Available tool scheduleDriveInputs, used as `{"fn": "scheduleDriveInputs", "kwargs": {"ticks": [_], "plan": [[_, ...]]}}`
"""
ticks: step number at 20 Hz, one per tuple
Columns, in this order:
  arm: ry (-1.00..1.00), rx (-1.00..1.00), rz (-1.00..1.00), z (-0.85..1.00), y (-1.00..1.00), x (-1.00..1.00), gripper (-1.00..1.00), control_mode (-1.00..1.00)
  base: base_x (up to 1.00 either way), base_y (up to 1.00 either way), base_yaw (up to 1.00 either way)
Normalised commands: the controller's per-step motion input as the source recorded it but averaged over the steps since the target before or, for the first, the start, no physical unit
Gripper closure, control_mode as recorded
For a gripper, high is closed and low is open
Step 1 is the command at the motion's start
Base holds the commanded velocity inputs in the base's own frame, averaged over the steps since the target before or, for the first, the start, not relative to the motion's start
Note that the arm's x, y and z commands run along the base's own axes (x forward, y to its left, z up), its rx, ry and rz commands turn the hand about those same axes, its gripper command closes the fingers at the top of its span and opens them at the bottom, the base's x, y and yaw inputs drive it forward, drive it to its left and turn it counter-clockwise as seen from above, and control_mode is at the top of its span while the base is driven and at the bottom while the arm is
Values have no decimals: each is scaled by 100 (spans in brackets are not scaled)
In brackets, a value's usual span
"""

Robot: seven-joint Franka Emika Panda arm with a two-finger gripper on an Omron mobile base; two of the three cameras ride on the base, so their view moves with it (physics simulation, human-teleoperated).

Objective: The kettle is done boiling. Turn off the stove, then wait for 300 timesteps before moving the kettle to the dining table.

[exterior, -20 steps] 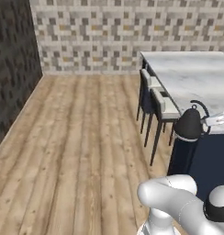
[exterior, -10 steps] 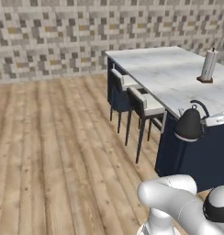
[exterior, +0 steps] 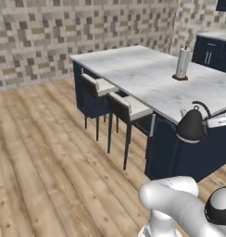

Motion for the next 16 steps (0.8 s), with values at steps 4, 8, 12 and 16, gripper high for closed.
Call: {"fn": "scheduleDriveInputs", "kwargs": {"ticks": [4,8,12,16], "plan": [[0,0,0,0,0,0,100,100,59,60,-42],[0,0,0,0,0,0,100,100,56,62,-41],[0,0,0,0,0,0,100,100,52,64,-40],[0,0,0,0,0,0,100,100,52,68,-40]]}}
